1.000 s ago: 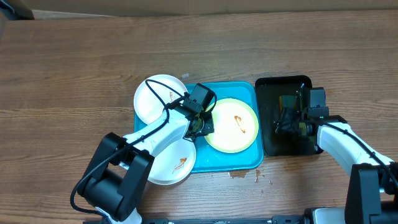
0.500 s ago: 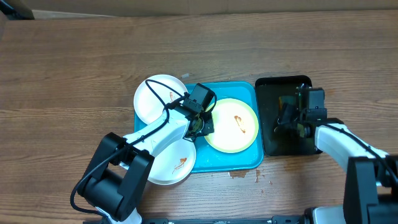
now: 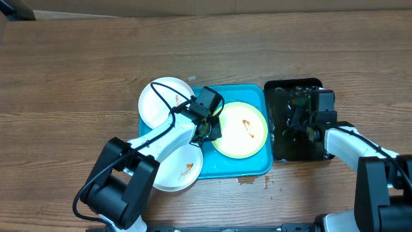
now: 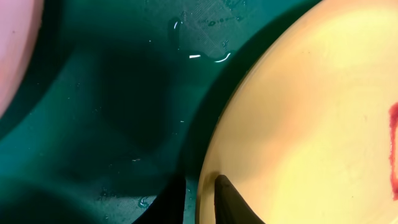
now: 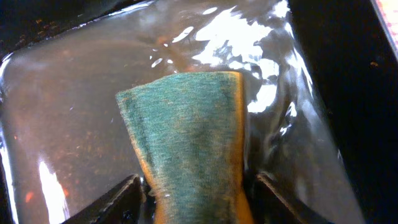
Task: Clean dirty plates on tray and stack at the side
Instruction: 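Close the right gripper on the sponge's narrow end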
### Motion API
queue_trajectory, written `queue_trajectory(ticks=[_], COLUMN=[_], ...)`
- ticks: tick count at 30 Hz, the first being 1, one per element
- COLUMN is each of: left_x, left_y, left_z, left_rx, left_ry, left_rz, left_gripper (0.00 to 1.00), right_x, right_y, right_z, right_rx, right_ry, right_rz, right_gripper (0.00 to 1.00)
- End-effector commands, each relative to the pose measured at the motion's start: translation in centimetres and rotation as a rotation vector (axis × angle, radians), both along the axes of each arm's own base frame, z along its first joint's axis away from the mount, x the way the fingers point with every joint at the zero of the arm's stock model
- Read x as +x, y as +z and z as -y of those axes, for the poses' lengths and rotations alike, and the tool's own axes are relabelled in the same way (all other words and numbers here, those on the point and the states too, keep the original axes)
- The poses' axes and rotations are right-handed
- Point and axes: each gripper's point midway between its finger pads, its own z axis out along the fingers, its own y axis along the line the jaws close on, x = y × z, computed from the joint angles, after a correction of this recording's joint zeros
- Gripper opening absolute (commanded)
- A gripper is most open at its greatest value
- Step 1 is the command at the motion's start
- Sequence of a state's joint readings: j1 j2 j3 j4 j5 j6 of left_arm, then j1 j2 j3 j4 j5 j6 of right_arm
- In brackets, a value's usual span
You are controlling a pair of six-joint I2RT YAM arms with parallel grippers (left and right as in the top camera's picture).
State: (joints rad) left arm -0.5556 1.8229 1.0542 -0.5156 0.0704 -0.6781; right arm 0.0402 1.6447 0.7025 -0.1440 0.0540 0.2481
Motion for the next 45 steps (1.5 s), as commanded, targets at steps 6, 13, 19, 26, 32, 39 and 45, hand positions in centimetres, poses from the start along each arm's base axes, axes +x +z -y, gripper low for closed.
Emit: queue_trajectory(ticks=[6, 13, 19, 26, 32, 39, 45], left_x=[-0.1, -0.1, -0.1, -0.1, -0.1, -0.1, -0.1], left_y=[-0.7, -0.7, -0.7, -0.7, -0.7, -0.7, -0.7], left_z=[-0.5, -0.6, -0.6, -0.7, -0.7, -0.7, -0.7], left_rx=[0.023, 0.024, 0.025, 0.029, 0.03, 0.03, 0.03], left_ry=[-0.004, -0.004, -0.004, -0.002, -0.002, -0.002, -0.002], left_rz=[-0.012, -0.012, -0.012, -0.008, -0.009, -0.009, -0.008], left_gripper=[0.21, 0.24, 0.24, 0.26, 0.29, 0.3, 0.31], right_x=[-1.9, -0.5, 0.9, 0.9, 1.2, 1.6, 2.1], right_y=[-2.1, -1.3, -1.0, -3.1, -2.9, -2.6, -2.3], right_z=[0.0, 0.0, 0.0, 0.0, 0.0, -0.1, -0.1], right_rx=[0.005, 0.004, 0.006, 0.005, 0.007, 0.007, 0.008], right_ry=[-0.005, -0.007, -0.006, -0.006, -0.006, -0.006, -0.005], right_rz=[-0.088, -0.026, 0.032, 0.004, 0.017, 0.036, 0.063], right_gripper=[0.27, 0.79, 0.79, 0.11, 0.79, 0.93, 0.17])
